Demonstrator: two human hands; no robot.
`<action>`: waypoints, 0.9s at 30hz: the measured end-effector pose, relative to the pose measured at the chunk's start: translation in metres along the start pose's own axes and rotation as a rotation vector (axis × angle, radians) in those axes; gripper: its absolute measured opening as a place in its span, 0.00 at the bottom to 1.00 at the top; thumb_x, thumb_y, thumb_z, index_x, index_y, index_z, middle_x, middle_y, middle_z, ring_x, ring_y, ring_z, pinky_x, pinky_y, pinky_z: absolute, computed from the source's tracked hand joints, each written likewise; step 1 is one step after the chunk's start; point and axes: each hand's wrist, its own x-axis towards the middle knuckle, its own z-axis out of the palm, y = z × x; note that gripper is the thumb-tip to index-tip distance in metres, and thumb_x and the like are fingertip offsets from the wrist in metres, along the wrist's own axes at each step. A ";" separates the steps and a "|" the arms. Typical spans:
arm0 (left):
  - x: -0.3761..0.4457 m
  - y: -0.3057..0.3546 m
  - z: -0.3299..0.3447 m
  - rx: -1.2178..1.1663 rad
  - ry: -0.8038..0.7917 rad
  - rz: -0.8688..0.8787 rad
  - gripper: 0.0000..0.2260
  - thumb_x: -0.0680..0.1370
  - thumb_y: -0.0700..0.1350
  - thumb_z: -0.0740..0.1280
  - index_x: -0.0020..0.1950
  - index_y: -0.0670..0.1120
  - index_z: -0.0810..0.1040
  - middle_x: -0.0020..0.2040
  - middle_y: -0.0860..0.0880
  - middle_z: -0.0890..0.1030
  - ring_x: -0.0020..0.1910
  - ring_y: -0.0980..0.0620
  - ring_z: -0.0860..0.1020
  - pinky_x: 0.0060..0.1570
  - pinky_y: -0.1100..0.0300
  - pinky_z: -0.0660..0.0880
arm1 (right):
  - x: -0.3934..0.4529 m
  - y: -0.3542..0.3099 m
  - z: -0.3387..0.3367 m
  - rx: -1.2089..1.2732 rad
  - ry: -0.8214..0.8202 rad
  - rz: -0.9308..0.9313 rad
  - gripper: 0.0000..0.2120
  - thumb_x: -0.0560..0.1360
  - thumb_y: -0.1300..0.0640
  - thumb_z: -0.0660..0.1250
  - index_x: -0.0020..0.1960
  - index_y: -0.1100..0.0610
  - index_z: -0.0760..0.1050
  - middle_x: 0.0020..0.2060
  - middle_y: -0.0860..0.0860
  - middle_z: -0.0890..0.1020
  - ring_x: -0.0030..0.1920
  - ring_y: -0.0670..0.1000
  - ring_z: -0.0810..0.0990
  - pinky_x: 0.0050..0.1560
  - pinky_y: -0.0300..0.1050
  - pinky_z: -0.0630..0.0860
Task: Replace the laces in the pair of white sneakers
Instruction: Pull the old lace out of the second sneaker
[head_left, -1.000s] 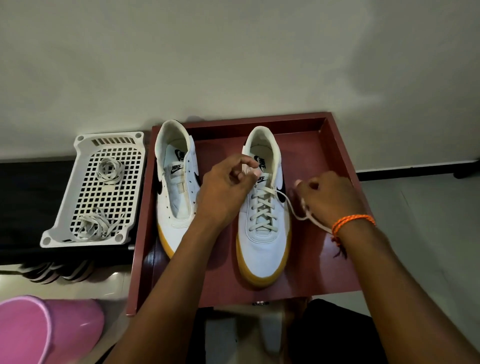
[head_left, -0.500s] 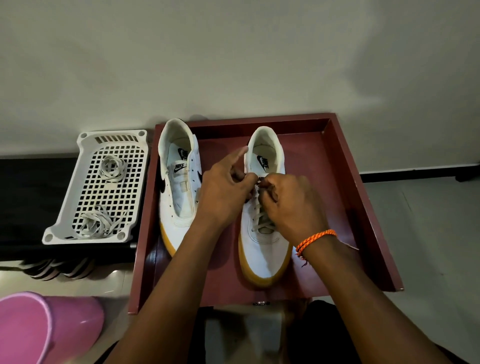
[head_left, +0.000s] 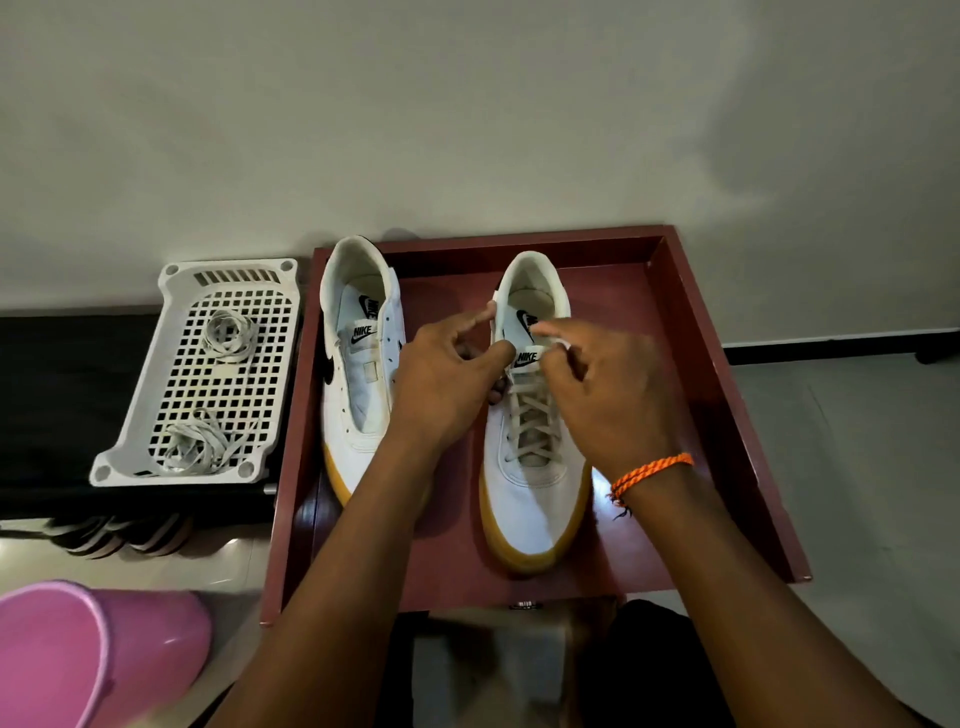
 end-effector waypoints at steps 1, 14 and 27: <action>0.000 0.000 0.000 0.009 0.000 0.005 0.21 0.79 0.45 0.73 0.72 0.56 0.81 0.40 0.50 0.88 0.36 0.52 0.87 0.49 0.45 0.86 | -0.003 -0.002 0.004 -0.062 -0.054 -0.032 0.17 0.79 0.48 0.61 0.62 0.47 0.84 0.34 0.49 0.83 0.36 0.52 0.81 0.37 0.48 0.78; 0.000 0.000 -0.001 -0.037 -0.034 -0.001 0.21 0.80 0.42 0.71 0.73 0.56 0.80 0.40 0.47 0.88 0.37 0.47 0.87 0.49 0.43 0.86 | 0.011 0.003 -0.011 0.071 0.202 0.141 0.09 0.72 0.53 0.67 0.36 0.54 0.83 0.27 0.45 0.80 0.28 0.45 0.78 0.31 0.48 0.77; 0.001 -0.002 0.001 -0.014 -0.038 0.001 0.23 0.78 0.46 0.70 0.73 0.58 0.80 0.42 0.50 0.89 0.38 0.50 0.88 0.52 0.43 0.86 | -0.009 -0.002 0.022 -0.065 -0.096 0.033 0.09 0.80 0.52 0.65 0.49 0.49 0.84 0.38 0.51 0.82 0.48 0.54 0.79 0.43 0.50 0.78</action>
